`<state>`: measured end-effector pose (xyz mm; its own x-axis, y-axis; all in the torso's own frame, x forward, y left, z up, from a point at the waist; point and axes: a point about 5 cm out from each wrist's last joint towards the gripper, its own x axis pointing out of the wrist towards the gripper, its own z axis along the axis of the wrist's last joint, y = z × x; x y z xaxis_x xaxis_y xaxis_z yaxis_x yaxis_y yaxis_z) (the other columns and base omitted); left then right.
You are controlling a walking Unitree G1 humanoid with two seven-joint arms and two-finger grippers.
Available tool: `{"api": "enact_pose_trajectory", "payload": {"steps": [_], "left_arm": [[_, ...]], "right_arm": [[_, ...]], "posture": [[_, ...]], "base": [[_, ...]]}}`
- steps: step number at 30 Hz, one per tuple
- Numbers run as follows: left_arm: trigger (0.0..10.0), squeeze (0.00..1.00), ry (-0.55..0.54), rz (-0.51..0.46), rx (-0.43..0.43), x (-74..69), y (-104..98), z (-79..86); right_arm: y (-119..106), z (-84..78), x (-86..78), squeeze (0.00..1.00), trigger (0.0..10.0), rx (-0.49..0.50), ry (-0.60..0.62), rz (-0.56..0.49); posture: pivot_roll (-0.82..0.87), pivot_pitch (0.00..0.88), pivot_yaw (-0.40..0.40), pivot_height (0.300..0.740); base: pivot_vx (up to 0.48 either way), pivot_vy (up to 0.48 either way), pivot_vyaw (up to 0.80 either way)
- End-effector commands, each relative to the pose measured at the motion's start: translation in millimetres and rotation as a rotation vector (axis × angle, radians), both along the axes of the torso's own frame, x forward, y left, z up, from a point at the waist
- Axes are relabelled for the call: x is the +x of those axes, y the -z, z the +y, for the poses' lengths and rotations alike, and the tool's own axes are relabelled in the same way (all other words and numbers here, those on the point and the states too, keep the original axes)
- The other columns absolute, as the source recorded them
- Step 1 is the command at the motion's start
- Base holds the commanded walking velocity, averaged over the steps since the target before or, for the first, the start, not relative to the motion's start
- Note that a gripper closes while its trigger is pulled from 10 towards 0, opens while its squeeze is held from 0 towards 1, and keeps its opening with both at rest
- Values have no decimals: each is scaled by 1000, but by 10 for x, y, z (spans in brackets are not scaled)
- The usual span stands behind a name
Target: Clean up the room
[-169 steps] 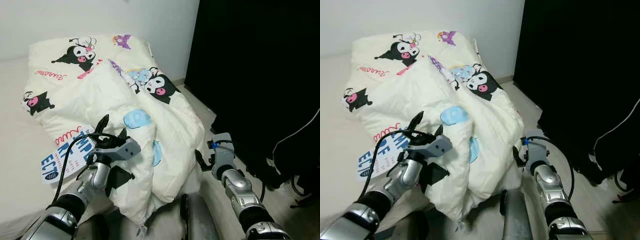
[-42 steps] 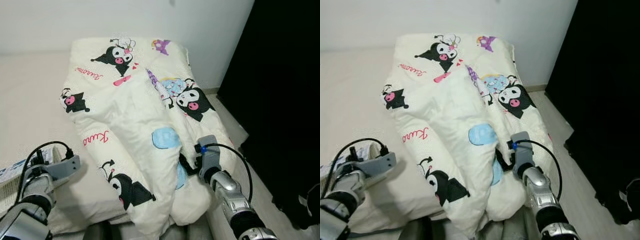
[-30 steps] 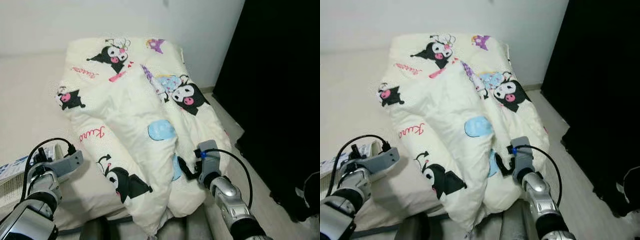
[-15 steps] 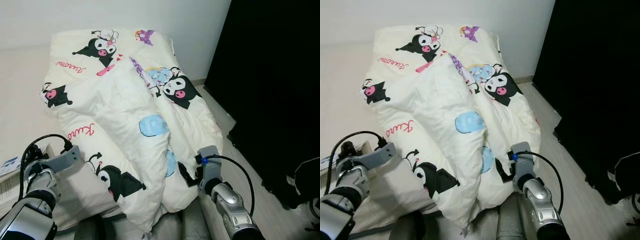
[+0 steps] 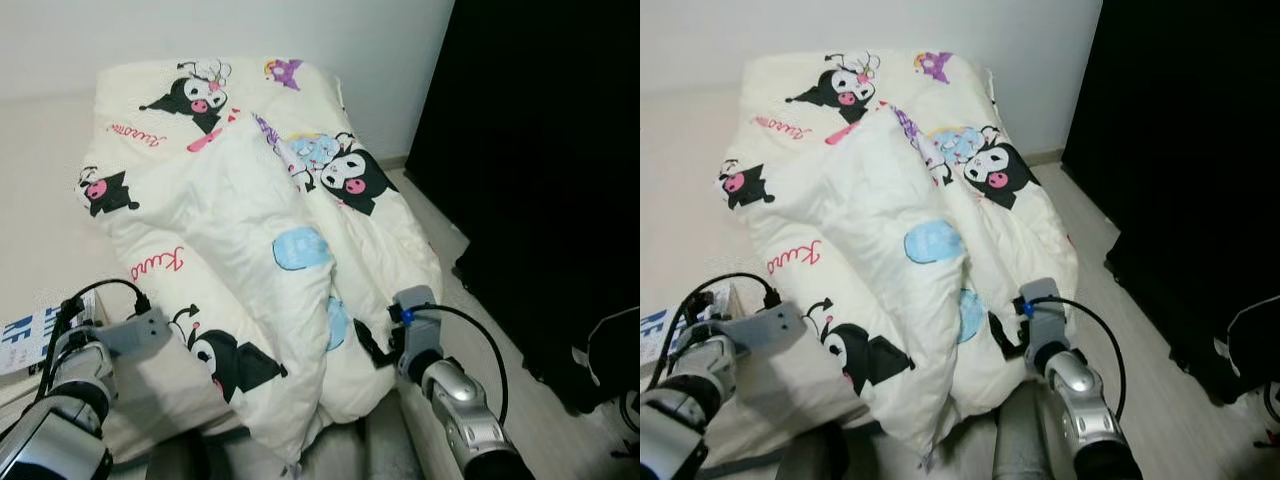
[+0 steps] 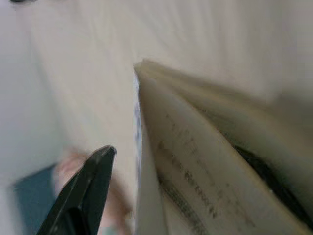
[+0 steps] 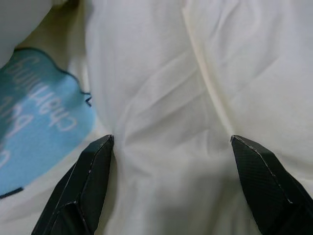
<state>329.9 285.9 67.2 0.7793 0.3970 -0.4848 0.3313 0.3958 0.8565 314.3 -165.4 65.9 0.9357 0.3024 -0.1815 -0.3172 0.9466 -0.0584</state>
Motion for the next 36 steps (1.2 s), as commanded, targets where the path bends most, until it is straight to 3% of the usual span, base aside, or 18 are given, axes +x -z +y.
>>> {"api": "enact_pose_trajectory", "payload": {"steps": [1, 3, 4, 7, 8, 11, 12, 14, 16, 17, 20, 22, 23, 24, 28, 33, 35, 36], "left_arm": [[10000, 969, 58, 92, -184, -47, 191, -218], [10000, 969, 58, 92, -184, -47, 191, -218], [10000, 475, 111, 93, -240, 19, 108, -252], [10000, 475, 111, 93, -240, 19, 108, -252], [10000, 0, 189, 94, -300, 89, -13, -282], [10000, 0, 189, 94, -300, 89, -13, -282], [10000, 0, 278, 93, -378, 146, -145, -344], [10000, 0, 522, -115, -774, 276, -650, -745], [10000, 0, 603, -364, -1080, 342, -1087, -914], [10000, 0, 603, -364, -1080, 342, -1087, -914], [10000, 0, 590, -572, -1292, 413, -1401, -934], [10000, 0, 565, -769, -1543, 457, -1678, -927], [10000, 0, 565, -769, -1543, 457, -1678, -927], [10000, 0, 536, -867, -1722, 466, -1755, -999], [10000, 0, 524, -847, -1775, 444, -1680, -1124], [10000, 0, 434, -722, -1755, 435, -1361, -1570], [10000, 0, 434, -722, -1755, 435, -1361, -1570], [10000, 0, 440, -663, -1627, 411, -1225, -1842]], "right_arm": [[22, -16, 9, 0, 10000, 12, 10, 21], [22, -16, 9, 0, 10000, 12, 10, 21], [10, -26, 27, 0, 10000, 12, 13, 19], [10, -26, 27, 0, 10000, 12, 13, 19], [-1, -28, 48, 0, 10000, 13, 15, 17], [-1, -28, 48, 0, 10000, 13, 15, 17], [-13, -24, 69, 0, 10000, 14, 14, 15], [-40, -11, 103, 0, 10000, 17, 10, 8], [-62, -7, 124, 0, 10000, 18, 11, 2], [-62, -7, 124, 0, 10000, 18, 11, 2], [-77, -8, 133, 0, 10000, 25, 16, -5], [-76, -18, 131, 0, 10000, 30, 23, -8], [-76, -18, 131, 0, 10000, 30, 23, -8], [-72, -38, 129, 0, 10000, 36, 35, -11], [-77, -55, 136, 0, 10000, 36, 46, -17], [-105, -114, 149, 0, 10000, 32, 90, -37], [-105, -114, 149, 0, 10000, 32, 90, -37], [-116, -175, 155, 0, 10000, 24, 129, -46]], "posture": [[-187, 192, -15, 481], [-187, 192, -15, 481], [-179, 186, -16, 481], [-179, 186, -16, 481], [-166, 176, -17, 481], [-166, 176, -17, 481], [-158, 167, -18, 481], [-153, 153, -17, 481], [-162, 142, -14, 481], [-162, 142, -14, 481], [-168, 137, -14, 481], [-169, 132, -16, 481], [-169, 132, -16, 481], [-174, 130, -14, 481], [-178, 130, -12, 481], [-184, 130, -11, 481], [-184, 130, -11, 481], [-185, 131, -12, 481]], "base": [[0, 0, 0], [0, 0, 0], [0, 0, 0], [0, 0, 0], [0, 0, 0], [0, 0, 0], [0, 0, 0], [0, 0, 0], [0, 0, 0], [0, 0, 0], [0, 0, 0], [0, 0, 0], [0, 0, 0], [0, 0, 0], [0, 0, 0], [0, 0, 0], [0, 0, 0], [0, 0, 0]]}}
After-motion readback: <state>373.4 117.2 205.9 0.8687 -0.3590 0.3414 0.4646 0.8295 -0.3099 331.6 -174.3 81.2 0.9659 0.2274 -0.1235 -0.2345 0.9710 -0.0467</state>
